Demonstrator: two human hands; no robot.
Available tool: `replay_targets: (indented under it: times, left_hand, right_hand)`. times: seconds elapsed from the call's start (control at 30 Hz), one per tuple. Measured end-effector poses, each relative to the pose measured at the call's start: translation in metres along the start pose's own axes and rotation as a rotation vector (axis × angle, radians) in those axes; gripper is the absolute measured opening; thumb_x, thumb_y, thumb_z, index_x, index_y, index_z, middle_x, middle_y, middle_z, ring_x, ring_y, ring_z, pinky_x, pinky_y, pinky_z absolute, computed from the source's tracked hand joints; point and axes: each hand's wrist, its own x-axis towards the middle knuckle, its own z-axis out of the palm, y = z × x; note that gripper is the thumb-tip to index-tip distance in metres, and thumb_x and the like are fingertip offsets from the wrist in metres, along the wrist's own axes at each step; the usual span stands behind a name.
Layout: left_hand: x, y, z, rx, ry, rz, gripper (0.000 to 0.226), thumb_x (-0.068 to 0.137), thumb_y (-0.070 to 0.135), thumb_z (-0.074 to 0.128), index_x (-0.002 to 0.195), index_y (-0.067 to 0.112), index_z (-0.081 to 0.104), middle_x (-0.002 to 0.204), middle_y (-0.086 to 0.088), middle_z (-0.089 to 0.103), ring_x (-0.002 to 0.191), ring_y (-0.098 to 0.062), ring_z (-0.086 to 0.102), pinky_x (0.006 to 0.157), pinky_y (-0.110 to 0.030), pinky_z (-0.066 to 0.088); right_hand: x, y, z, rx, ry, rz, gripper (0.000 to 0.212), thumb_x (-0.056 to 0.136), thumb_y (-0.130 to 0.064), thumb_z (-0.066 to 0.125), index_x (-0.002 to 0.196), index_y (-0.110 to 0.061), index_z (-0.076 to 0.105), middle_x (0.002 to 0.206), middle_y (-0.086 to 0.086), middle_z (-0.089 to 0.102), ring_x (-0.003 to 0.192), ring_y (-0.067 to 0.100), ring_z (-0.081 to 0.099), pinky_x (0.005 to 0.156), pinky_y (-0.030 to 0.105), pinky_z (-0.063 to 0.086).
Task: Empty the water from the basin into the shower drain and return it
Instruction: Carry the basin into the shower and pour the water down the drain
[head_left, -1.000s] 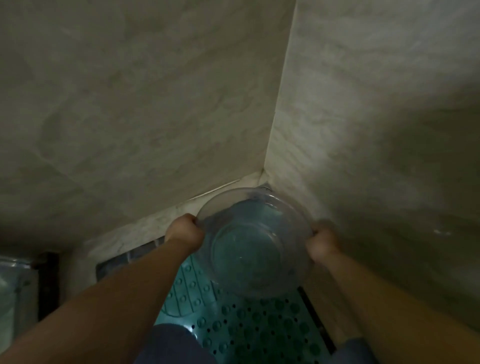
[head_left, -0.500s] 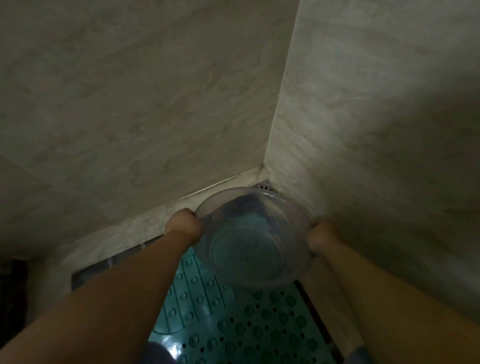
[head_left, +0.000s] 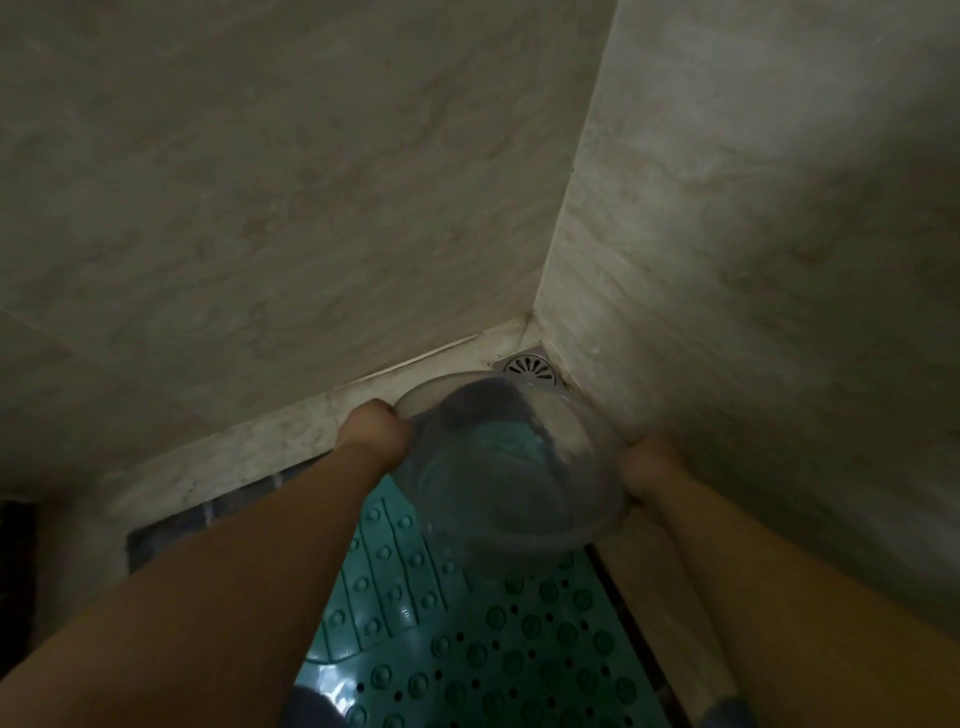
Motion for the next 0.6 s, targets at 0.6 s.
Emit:
replay_targets:
  times: [0.6]
  left_hand:
    - [-0.0063,0.0089,0.0002,-0.132,0.089,-0.006,0.032,0.088,0.009,0.046,0.109,-0.002,0.067,0.123,-0.025,0.064,0.113,-0.038,0.059,0.091,-0.032,0.045]
  right_hand:
    - [0.0039,-0.0044,-0.0037,0.054,0.034,-0.003,0.033,0.095,-0.003,0.048,0.121,0.014,0.059,0.128,0.026,0.062,0.115,0.039,0.061,0.099,0.043,0.049]
